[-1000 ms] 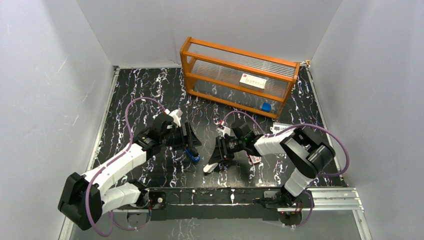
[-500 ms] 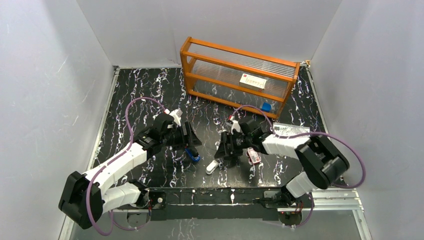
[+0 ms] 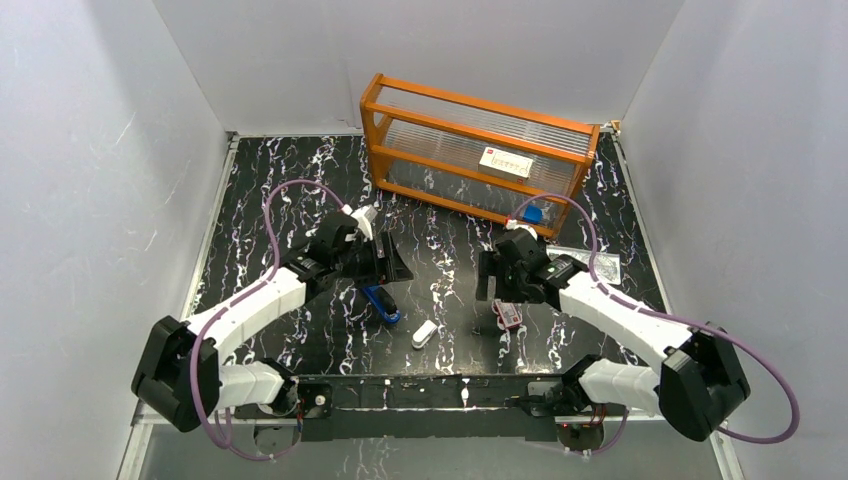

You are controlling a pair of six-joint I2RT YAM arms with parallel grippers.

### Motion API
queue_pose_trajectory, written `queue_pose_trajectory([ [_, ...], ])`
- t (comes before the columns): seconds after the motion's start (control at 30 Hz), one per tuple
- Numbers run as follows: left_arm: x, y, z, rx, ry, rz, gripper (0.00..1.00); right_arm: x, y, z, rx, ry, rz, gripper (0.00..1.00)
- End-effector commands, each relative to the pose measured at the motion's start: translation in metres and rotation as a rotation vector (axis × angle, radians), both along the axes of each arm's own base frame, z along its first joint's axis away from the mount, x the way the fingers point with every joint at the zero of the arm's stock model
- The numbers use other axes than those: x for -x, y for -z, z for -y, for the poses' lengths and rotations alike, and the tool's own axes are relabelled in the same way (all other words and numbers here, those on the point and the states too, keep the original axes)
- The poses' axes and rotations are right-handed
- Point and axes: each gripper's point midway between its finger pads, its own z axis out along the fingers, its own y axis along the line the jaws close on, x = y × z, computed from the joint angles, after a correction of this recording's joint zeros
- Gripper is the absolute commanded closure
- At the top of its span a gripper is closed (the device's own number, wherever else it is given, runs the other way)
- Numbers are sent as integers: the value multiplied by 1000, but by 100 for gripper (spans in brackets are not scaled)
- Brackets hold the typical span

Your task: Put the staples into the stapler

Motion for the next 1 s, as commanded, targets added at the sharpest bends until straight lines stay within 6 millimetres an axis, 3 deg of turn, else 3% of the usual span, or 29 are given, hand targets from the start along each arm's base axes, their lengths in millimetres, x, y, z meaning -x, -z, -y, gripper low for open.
queue_pose_trajectory([
  [0.0,-10,-17,11,26,47,60,29,14,22,50,239,159,-104,3],
  [0.4,-17,-14,15,15,55,57,29,24,47,41,275,71,-227,19],
  [0.6,-19,-15,15,5,59,64,29,13,48,36,299,13,-203,28],
  [0.83,-20,-17,15,4,60,69,28,6,57,29,255,-45,-179,30],
  [0.97,-19,-18,15,2,62,68,28,9,60,30,257,-62,-197,43],
])
